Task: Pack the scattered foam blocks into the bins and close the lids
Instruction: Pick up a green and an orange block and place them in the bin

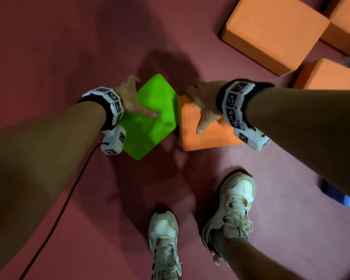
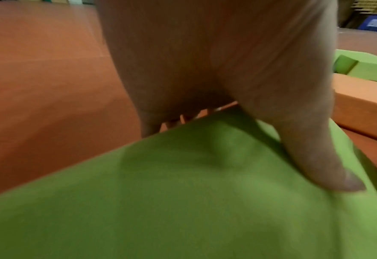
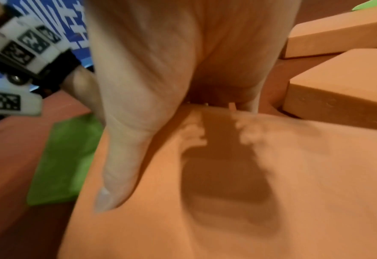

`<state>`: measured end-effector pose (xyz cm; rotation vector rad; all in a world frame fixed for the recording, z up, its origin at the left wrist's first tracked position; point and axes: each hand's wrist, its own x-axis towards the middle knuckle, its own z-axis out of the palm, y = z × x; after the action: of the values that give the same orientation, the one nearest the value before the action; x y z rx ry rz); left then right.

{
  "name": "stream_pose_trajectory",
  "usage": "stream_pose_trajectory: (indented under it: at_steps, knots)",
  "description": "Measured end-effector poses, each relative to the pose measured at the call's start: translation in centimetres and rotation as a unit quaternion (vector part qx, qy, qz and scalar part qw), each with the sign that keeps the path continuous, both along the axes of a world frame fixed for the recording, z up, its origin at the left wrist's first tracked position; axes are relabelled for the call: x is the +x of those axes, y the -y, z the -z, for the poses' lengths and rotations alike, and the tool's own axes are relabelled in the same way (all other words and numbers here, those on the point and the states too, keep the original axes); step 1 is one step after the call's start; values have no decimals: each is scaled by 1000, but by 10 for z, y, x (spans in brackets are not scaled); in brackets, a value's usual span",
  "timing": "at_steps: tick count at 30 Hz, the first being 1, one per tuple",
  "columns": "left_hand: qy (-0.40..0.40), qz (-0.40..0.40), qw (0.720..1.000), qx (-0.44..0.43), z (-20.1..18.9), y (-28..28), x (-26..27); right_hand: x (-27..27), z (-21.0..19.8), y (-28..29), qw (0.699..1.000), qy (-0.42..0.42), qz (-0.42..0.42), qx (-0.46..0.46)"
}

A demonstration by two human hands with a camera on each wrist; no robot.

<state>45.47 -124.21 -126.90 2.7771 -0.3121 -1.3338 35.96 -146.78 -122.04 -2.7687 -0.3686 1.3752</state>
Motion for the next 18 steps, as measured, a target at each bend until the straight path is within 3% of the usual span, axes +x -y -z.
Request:
stream_pose_trajectory:
  at_steps: [4,8,11,18]
  knots:
    - [11,27,1000,-10,-30,2,-14,-21,-12,-5,997,33,64,-8]
    - [41,4,996,-79,-84,-11,-24,-19,-60,-24,996,2,81,29]
    - [72,24,988,-135,-135,-45,-22,-7,-104,-48,999,4,38,24]
    - [96,-76,990,-65,-245,-167,-42,12,-203,-132,996,15,-82,1]
